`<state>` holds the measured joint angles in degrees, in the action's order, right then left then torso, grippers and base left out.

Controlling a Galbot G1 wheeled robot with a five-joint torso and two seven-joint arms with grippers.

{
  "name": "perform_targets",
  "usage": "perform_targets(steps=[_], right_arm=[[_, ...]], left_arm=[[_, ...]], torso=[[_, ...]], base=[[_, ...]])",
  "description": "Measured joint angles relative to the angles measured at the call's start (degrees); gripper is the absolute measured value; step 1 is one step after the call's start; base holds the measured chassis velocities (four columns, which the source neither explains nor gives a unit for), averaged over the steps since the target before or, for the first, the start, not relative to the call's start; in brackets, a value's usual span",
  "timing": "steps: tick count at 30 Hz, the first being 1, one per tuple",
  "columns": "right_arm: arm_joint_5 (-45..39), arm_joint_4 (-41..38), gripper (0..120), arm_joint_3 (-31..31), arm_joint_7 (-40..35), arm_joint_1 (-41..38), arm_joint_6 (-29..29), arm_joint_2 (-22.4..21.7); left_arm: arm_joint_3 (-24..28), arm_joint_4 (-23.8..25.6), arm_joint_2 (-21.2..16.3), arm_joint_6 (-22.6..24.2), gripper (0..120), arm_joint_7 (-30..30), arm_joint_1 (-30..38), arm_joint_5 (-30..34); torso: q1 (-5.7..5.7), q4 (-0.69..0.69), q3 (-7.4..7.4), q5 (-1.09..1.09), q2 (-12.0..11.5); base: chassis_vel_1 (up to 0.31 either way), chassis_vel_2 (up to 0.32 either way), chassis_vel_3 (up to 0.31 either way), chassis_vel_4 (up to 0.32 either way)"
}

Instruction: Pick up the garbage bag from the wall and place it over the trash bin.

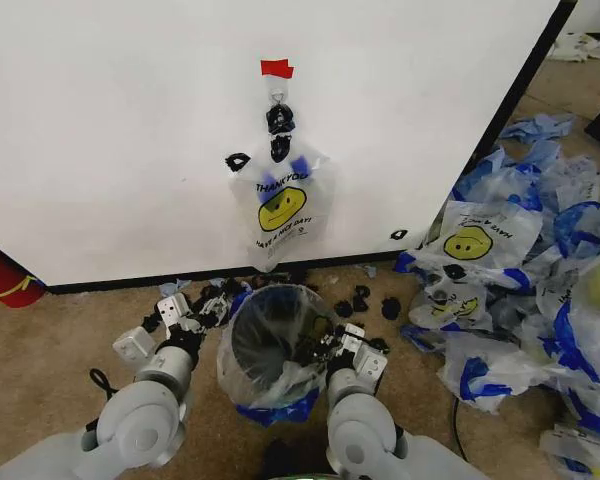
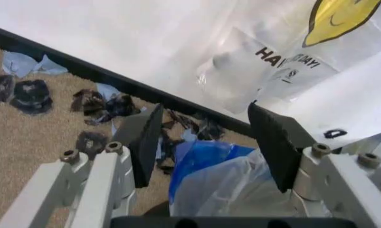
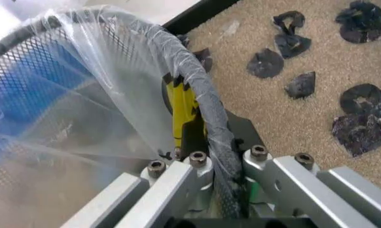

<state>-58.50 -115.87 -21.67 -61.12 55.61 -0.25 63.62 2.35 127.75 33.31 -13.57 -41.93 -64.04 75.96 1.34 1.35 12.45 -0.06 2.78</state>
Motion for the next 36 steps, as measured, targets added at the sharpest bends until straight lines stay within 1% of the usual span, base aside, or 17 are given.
perform_targets(steps=[5, 7, 9, 11, 12, 15, 16, 17, 18, 19, 22, 23, 25, 26, 30, 32, 36], right_arm=[[0.1, -0.1, 0, -0.2, 0.4, 0.2, -0.7, -0.5], [0.4, 0.0, 5, -0.2, 0.7, 0.2, -0.7, -0.5], [0.6, 0.0, 16, -0.2, 1.0, 0.3, -0.7, -0.6], [0.8, 0.0, 23, -0.2, 1.1, 0.4, -0.7, -0.7], [0.8, 0.0, 23, -0.2, 1.1, 0.4, -0.7, -0.7], [1.1, -0.1, 35, -0.2, 1.2, 0.5, -0.7, -0.9], [1.1, -0.1, 35, -0.2, 1.2, 0.5, -0.7, -0.9], [1.6, -0.1, 44, -0.3, 1.3, 0.6, -0.7, -1.0], [1.8, -0.1, 48, -0.4, 1.3, 0.6, -0.7, -1.1], [1.8, -0.1, 48, -0.4, 1.3, 0.6, -0.7, -1.1], [2.0, -0.8, 63, -0.4, 1.3, 0.7, -0.7, -1.5], [2.1, -1.1, 64, -0.4, 1.3, 0.7, -0.7, -1.6], [2.3, -2.0, 76, -0.4, 1.2, 0.8, -0.8, -2.1], [2.3, -2.0, 76, -0.4, 1.2, 0.8, -0.8, -2.1], [2.9, -3.0, 92, -0.4, 0.9, 1.3, -1.1, -3.0], [3.4, -2.9, 97, -0.2, 0.6, 1.6, -1.2, -3.1], [4.2, -2.6, 100, 0.4, 0.5, 2.7, -1.2, -3.1]], left_arm=[[0.1, -0.4, 0.0, 0.0, 59, 0.2, 0.1, -0.2], [0.2, -0.5, 0.1, 0.0, 59, 0.3, 0.1, -0.2], [0.2, -0.6, 0.1, 0.0, 59, 0.4, 0.1, -0.3], [0.3, -0.8, 0.3, 0.0, 59, 0.5, 0.0, -0.4], [0.3, -0.8, 0.3, 0.0, 59, 0.5, 0.0, -0.4], [0.4, -1.0, 0.4, -0.1, 59, 0.6, -0.2, -0.7], [0.4, -1.0, 0.4, -0.1, 59, 0.6, -0.2, -0.7], [0.4, -1.1, 0.6, -0.1, 59, 0.6, -0.3, -0.8], [0.4, -1.1, 0.6, -0.1, 59, 0.6, -0.3, -0.9], [0.4, -1.1, 0.6, -0.1, 59, 0.6, -0.3, -0.9], [0.4, -1.3, 0.6, -0.1, 59, 0.6, -0.4, -1.0], [0.4, -1.3, 0.6, -0.1, 59, 0.6, -0.4, -1.0], [0.4, -1.4, 0.6, -0.2, 59, 0.7, -0.5, -1.1], [0.4, -1.4, 0.6, -0.2, 59, 0.7, -0.5, -1.1], [0.5, -1.4, 0.9, -0.2, 59, 0.7, -0.5, -1.2], [0.6, -1.4, 1.0, -0.2, 59, 0.7, -0.5, -1.2], [0.7, -1.4, 1.1, -0.2, 59, 0.7, -0.9, -1.4]], torso=[[0.0, 0.0, 0.0, 0.0, 0.0], [0.0, 0.01, 0.0, 0.0, 0.0], [0.0, 0.0, 0.0, 0.0, 0.0], [0.0, 0.0, 0.0, 0.0, 0.0], [0.0, 0.0, 0.0, 0.0, 0.0], [0.0, 0.0, 0.0, 0.0, 0.0], [0.0, 0.0, 0.0, 0.0, 0.0], [0.0, 0.0, 0.01, 0.0, 0.0], [0.0, 0.0, 0.0, 0.0, 0.0], [0.0, 0.0, 0.0, 0.0, 0.0], [0.0, 0.0, 0.0, 0.0, 0.0], [0.0, 0.0, 0.01, 0.0, 0.0], [0.0, 0.0, 0.01, 0.0, 0.0], [0.0, 0.0, 0.01, 0.0, 0.0], [0.0, 0.0, 0.0, 0.0, 0.0], [0.0, 0.0, 0.0, 0.0, 0.0], [0.0, 0.0, 0.0, 0.0, 0.0]], base=[[0.0, 0.0, 0.0, 0.0], [0.0, 0.0, 0.0, 0.0], [0.0, 0.0, 0.0, 0.0], [0.0, 0.0, 0.0, 0.0], [0.0, 0.0, 0.0, 0.0], [0.0, 0.0, 0.0, 0.0], [0.0, 0.0, 0.0, 0.0], [0.0, 0.0, 0.0, 0.0], [0.0, 0.0, 0.0, 0.0], [0.0, 0.0, 0.0, 0.0], [0.0, 0.0, 0.0, 0.0], [0.0, 0.0, 0.0, 0.0], [0.0, 0.0, 0.0, 0.0], [0.0, 0.0, 0.0, 0.0], [0.0, 0.0, 0.0, 0.0], [0.0, 0.0, 0.0, 0.0], [0.0, 0.0, 0.0, 0.0]])
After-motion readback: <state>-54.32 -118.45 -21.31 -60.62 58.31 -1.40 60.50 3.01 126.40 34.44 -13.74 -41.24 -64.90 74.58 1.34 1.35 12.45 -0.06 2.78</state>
